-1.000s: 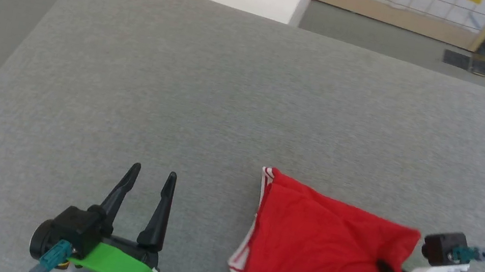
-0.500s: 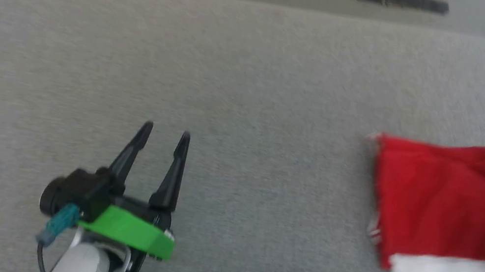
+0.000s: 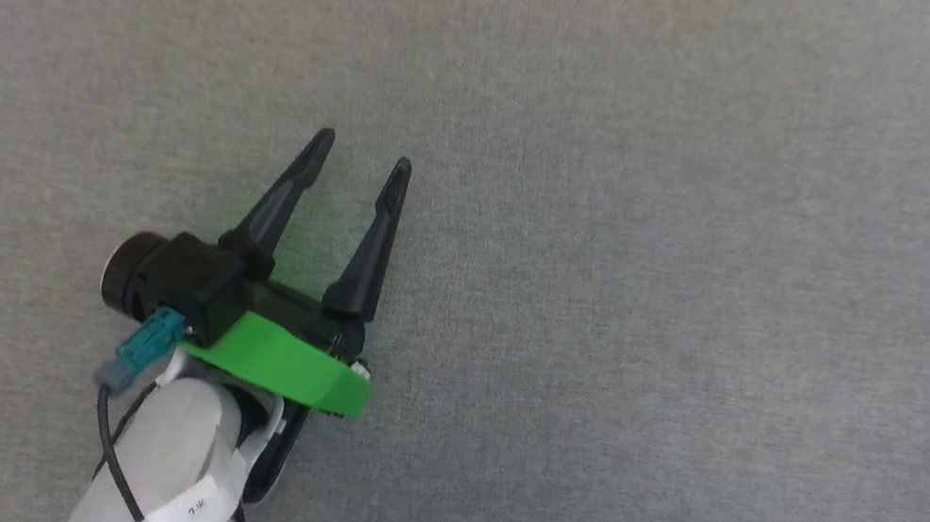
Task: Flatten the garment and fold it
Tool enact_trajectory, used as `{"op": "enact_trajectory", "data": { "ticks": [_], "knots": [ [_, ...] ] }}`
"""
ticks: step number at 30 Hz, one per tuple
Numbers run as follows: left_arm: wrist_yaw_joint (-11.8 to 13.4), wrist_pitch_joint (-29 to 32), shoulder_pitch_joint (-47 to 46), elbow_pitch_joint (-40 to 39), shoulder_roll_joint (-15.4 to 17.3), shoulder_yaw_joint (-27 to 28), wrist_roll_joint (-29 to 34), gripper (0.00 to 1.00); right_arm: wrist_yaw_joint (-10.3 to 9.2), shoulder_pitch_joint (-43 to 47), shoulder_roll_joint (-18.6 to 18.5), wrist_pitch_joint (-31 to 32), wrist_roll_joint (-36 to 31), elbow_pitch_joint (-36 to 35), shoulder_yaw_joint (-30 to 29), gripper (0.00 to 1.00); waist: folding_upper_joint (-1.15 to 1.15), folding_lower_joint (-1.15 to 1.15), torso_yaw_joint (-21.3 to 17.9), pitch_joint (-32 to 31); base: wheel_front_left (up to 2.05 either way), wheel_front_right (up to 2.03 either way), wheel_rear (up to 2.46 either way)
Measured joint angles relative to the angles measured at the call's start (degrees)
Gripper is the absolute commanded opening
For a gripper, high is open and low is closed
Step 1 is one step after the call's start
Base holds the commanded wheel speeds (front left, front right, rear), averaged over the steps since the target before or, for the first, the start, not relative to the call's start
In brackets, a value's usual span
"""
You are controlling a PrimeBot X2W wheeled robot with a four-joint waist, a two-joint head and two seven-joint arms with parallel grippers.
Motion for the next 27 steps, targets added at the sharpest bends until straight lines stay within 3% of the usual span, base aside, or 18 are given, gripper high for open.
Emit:
{"op": "enact_trajectory", "data": {
  "ticks": [8,9,10,19,27],
  "knots": [
    [-0.01,-0.08,-1.93,-0.85,0.04,-0.98,-0.01,1.0,0.0,-2.53,-0.14,-3.98,-4.76,8.1,-6.72,0.0,0.0,0.0,1.48,5.63,0.0,0.0,0.0],
    [-0.02,-0.09,-2.15,-0.97,0.03,-1.05,-0.01,1.0,0.0,-2.75,0.16,-4.37,-5.54,8.7,-7.22,0.38,0.0,0.0,1.87,6.01,0.0,0.0,0.0],
    [-0.02,-0.09,-2.29,-1.02,0.01,-1.11,-0.01,1.0,0.0,-2.97,0.57,-4.67,-6.22,9.35,-7.89,1.0,0.0,0.0,2.26,6.26,0.0,0.0,0.0],
    [-0.29,-0.07,-0.7,0.56,-0.02,1.22,-0.7,1.0,-0.01,-6.94,3.19,-5.04,-10.31,7.86,-11.14,1.0,0.0,0.0,3.67,3.52,0.0,0.0,0.0],
    [0.31,-0.05,6.25,1.44,-0.02,6.22,-1.56,1.0,-0.01,-11.87,11.74,-8.59,-8.43,-2.88,-10.57,1.0,0.0,0.0,3.23,-4.63,0.0,0.0,0.0]
  ]
}}
